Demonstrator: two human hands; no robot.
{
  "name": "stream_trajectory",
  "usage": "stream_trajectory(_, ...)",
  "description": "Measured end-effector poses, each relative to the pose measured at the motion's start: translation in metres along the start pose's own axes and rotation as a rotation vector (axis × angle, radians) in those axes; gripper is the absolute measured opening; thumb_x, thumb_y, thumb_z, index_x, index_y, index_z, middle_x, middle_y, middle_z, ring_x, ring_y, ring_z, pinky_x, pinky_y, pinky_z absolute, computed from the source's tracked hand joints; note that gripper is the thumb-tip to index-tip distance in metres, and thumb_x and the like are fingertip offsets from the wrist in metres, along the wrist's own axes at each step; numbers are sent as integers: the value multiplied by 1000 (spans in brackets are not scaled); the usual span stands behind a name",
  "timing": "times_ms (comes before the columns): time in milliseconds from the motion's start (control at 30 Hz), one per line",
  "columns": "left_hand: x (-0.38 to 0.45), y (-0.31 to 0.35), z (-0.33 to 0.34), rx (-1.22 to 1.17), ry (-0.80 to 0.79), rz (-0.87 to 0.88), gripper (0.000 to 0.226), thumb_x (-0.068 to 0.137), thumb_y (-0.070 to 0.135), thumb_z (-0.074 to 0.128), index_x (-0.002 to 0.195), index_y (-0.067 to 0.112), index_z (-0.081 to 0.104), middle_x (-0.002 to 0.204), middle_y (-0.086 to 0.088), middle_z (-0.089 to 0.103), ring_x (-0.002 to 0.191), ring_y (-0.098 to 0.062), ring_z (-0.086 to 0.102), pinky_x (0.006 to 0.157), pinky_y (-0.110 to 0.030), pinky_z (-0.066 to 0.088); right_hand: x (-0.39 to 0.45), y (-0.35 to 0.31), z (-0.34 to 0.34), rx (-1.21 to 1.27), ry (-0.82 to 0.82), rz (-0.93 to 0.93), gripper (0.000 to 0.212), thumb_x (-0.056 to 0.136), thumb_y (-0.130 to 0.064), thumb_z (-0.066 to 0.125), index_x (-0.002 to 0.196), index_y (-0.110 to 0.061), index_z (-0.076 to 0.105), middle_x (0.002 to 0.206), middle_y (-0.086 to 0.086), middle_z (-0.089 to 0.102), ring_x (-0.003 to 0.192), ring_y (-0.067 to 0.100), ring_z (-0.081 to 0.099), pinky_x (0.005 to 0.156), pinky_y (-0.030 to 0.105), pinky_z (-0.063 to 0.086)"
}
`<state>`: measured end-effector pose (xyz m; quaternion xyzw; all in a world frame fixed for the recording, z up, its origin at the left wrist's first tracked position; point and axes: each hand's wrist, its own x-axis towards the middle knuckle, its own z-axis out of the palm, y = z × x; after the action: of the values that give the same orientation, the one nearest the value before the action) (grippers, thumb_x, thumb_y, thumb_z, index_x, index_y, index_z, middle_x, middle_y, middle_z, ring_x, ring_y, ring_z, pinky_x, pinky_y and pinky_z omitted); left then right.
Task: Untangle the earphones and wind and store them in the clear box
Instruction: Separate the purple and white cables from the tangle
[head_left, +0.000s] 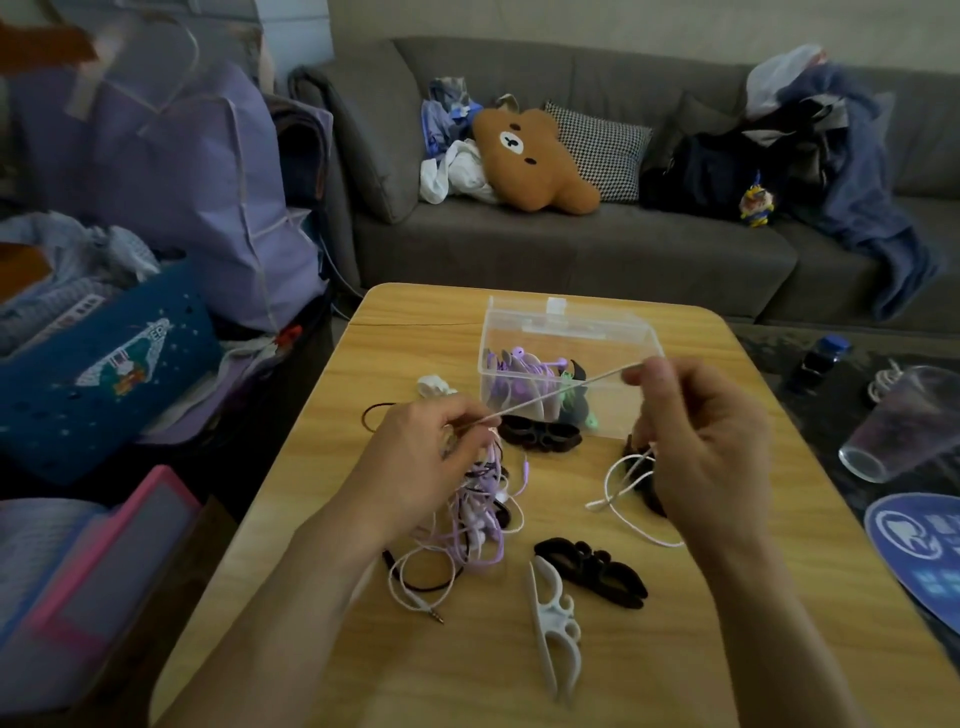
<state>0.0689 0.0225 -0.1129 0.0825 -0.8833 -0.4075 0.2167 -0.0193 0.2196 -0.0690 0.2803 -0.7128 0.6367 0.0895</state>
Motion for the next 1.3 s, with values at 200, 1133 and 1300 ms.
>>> stream_trajectory(200, 8, -16, 11, 222, 74, 78, 13, 87, 10, 69, 88, 23, 74, 83, 14, 64, 82, -4, 59, 78, -32, 51, 5, -7, -23, 146, 230, -60, 24, 107, -24, 43, 93, -19, 62, 74, -4, 58, 64, 14, 56, 57, 29, 50)
stream_trajectory(1133, 3, -13, 23, 446, 124, 228, 21, 79, 50, 70, 89, 33, 74, 92, 18, 62, 108, -14, 50, 91, -31, 17, -2, 8, 20, -503, -418, 35, 11, 87, -36, 76, 78, -30, 71, 72, -19, 48, 76, -18, 49, 65, 3, 37)
stream_trajectory(1300, 5, -18, 15, 459, 139, 92, 13, 74, 42, 80, 84, 39, 73, 98, 23, 58, 112, -8, 42, 89, -29, 11, 7, -3, 4, -349, -147, 62, 13, 90, -26, 71, 81, -31, 65, 79, -13, 50, 67, -4, 48, 60, 8, 40)
